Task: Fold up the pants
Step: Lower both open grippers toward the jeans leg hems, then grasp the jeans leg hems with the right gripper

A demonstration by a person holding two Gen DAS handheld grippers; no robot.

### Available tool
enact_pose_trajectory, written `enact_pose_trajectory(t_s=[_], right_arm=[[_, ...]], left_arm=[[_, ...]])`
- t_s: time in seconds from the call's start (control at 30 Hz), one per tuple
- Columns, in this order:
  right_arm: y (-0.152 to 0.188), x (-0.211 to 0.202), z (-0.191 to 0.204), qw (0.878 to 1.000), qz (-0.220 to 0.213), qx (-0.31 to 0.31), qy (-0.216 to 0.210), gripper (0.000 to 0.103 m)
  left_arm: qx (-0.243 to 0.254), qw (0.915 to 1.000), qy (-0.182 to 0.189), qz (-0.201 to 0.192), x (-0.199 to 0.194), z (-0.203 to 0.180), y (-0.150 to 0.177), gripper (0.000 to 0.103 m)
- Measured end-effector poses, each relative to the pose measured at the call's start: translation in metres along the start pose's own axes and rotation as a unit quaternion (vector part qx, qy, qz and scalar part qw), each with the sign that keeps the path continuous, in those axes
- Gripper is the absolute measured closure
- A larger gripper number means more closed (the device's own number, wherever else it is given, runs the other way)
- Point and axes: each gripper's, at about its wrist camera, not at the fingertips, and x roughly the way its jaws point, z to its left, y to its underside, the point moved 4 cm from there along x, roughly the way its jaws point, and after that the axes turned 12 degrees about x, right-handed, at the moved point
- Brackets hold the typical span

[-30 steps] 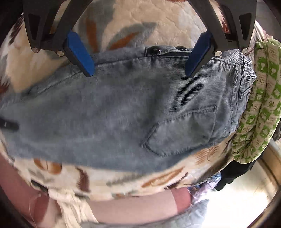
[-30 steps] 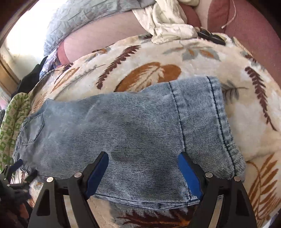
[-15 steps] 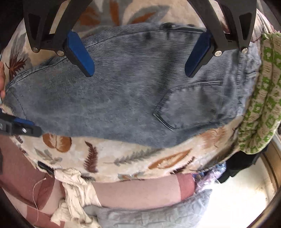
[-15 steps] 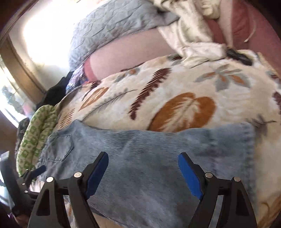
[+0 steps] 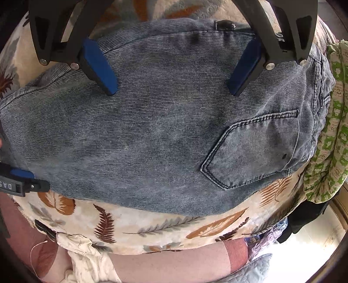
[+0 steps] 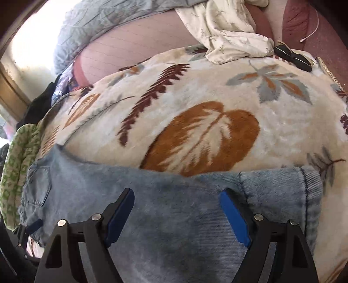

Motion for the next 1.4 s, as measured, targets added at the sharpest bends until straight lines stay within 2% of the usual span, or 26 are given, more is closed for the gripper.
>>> enact_pose_trajectory(t_s=[0.17, 0.3, 0.4, 0.47, 0.57, 0.67, 0.77, 0.83, 0.9, 0.97, 1.0, 1.07, 1.13, 1.23, 1.33, 1.37, 1.4], right_arm=[[-0.008, -0.010, 0.001, 1.000, -0.018, 0.003, 0.006, 0.019], [-0.012, -0.047, -0.012, 0.998, -0.057, 0.026, -0.032, 0.019], [-0.009, -0.076, -0.029, 0.994, -0.073, 0.050, -0.061, 0.019], [-0.002, -0.100, -0.048, 0.989, -0.080, 0.075, -0.098, 0.018], [0.008, -0.124, -0.075, 0.979, -0.091, 0.111, -0.144, 0.012], [0.019, -0.139, -0.102, 0.974, -0.102, 0.126, -0.157, 0.011], [0.037, -0.143, -0.131, 0.971, -0.089, 0.159, -0.155, 0.010], [0.052, -0.142, -0.146, 0.961, -0.071, 0.203, -0.172, 0.010], [0.068, -0.143, -0.157, 0.946, -0.061, 0.248, -0.200, 0.010], [0.086, -0.142, -0.157, 0.924, -0.047, 0.284, -0.252, 0.010], [0.092, -0.141, -0.155, 0.918, -0.040, 0.291, -0.265, 0.010], [0.107, -0.133, -0.145, 0.911, -0.024, 0.305, -0.276, 0.010], [0.112, -0.124, -0.137, 0.911, -0.006, 0.306, -0.278, 0.010], [0.111, -0.117, -0.134, 0.905, -0.008, 0.320, -0.280, 0.010], [0.112, -0.103, -0.136, 0.882, 0.010, 0.361, -0.302, 0.010], [0.113, -0.099, -0.137, 0.877, 0.015, 0.374, -0.301, 0.010], [0.113, -0.097, -0.138, 0.877, 0.012, 0.379, -0.294, 0.010]], left_arm=[[0.011, 0.9999, -0.008, 0.001, -0.010, -0.001, -0.001, 0.000], [0.017, 0.9996, 0.001, -0.023, -0.029, -0.003, -0.010, 0.000], [0.036, 0.9983, 0.007, -0.044, -0.046, -0.011, -0.022, 0.000], [0.052, 0.9970, 0.008, -0.057, -0.055, -0.018, -0.033, 0.000], [0.077, 0.9942, 0.012, -0.074, -0.064, -0.029, -0.049, 0.000], [0.104, 0.9909, 0.021, -0.082, -0.069, -0.045, -0.060, 0.000], [0.133, 0.9873, 0.025, -0.083, -0.071, -0.066, -0.067, 0.000], [0.149, 0.9851, 0.025, -0.083, -0.073, -0.078, -0.071, 0.000], [0.164, 0.9827, 0.025, -0.082, -0.072, -0.087, -0.076, 0.000], [0.172, 0.9814, 0.027, -0.080, -0.071, -0.095, -0.081, 0.000], [0.178, 0.9804, 0.029, -0.079, -0.071, -0.101, -0.083, 0.000], [0.191, 0.9779, 0.029, -0.081, -0.073, -0.110, -0.088, 0.000], [0.203, 0.9751, 0.027, -0.084, -0.074, -0.117, -0.092, 0.000], [0.214, 0.9727, 0.025, -0.085, -0.075, -0.122, -0.098, 0.000], [0.220, 0.9715, 0.036, -0.080, -0.075, -0.126, -0.110, 0.000], [0.221, 0.9714, 0.040, -0.078, -0.075, -0.128, -0.114, 0.000], [0.222, 0.9712, 0.045, -0.075, -0.075, -0.130, -0.121, 0.000]])
